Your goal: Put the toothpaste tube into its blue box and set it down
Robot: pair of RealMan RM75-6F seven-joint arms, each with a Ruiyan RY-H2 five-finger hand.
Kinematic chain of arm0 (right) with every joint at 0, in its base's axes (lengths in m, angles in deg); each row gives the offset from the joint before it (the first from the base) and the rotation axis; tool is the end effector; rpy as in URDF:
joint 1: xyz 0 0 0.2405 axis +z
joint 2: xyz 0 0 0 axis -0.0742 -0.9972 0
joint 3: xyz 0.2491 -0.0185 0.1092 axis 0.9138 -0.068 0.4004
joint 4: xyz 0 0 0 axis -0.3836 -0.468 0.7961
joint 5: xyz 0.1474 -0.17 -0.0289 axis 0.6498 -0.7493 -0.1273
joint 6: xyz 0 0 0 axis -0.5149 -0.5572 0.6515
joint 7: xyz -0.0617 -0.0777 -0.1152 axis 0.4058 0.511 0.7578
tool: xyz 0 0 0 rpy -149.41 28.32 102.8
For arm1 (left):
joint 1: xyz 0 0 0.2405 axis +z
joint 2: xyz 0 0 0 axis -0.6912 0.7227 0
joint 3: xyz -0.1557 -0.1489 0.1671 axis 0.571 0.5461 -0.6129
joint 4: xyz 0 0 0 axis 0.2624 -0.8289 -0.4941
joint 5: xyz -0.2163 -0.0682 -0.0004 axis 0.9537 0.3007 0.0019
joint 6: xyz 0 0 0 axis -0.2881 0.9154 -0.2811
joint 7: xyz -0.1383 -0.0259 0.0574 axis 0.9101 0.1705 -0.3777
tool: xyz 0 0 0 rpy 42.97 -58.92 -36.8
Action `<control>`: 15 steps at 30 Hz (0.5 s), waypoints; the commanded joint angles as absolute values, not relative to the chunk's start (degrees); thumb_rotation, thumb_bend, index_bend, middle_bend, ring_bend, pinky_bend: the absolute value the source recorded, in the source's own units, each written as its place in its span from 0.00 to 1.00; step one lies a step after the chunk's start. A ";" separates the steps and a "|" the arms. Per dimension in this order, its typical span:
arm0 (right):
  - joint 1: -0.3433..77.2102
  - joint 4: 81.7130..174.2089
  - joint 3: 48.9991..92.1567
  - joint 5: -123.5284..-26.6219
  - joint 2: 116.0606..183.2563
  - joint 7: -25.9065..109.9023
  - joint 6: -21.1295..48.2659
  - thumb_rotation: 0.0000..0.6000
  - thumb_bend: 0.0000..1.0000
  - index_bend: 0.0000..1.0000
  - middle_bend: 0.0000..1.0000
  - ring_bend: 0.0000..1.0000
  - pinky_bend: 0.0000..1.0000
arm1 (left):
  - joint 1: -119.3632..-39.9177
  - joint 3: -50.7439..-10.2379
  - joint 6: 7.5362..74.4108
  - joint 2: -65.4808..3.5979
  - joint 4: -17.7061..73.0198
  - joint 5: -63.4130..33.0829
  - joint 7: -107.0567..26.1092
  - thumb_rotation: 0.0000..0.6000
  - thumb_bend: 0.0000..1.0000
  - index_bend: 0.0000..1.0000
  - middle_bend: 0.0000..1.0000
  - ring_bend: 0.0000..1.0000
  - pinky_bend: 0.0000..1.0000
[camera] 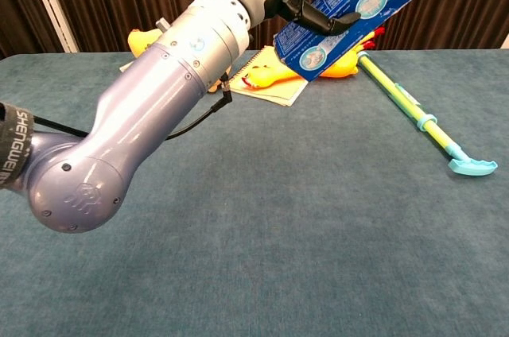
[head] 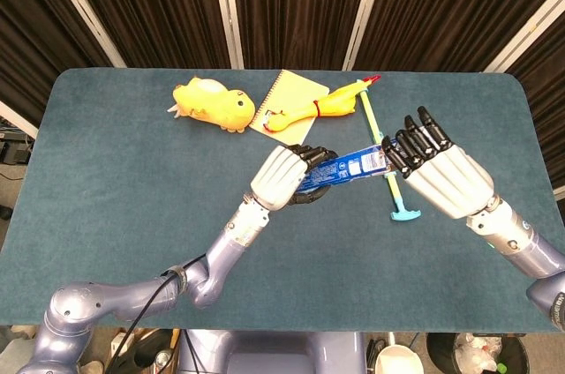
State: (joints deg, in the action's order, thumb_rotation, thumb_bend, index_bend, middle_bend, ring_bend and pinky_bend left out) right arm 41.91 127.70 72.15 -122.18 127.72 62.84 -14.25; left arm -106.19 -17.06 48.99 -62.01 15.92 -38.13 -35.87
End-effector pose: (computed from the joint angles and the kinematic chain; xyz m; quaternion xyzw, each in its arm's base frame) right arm -0.1567 -0.3565 0.2068 0.6917 0.2104 0.4593 0.5160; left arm 0.0485 0.3810 -0.0787 -0.6373 -0.2736 -0.6761 0.2488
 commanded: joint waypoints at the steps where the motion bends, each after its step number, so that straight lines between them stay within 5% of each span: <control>1: 41.72 127.01 72.48 -121.90 128.39 63.13 -14.88 1.00 0.43 0.31 0.50 0.29 0.27 | -106.31 -16.77 49.42 -62.32 15.52 -38.08 -35.28 1.00 0.48 0.46 0.59 0.56 0.62; 15: 40.47 126.43 74.01 -119.47 129.25 64.65 -17.03 1.00 0.41 0.13 0.40 0.19 0.19 | -106.42 -15.57 51.19 -63.50 15.22 -37.20 -34.26 1.00 0.48 0.46 0.59 0.56 0.61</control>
State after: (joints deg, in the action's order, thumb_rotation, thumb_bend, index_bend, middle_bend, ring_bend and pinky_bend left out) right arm 40.69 126.57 73.84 -119.78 129.05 64.72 -16.78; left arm -106.42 -15.58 51.18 -63.49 15.21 -37.21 -34.27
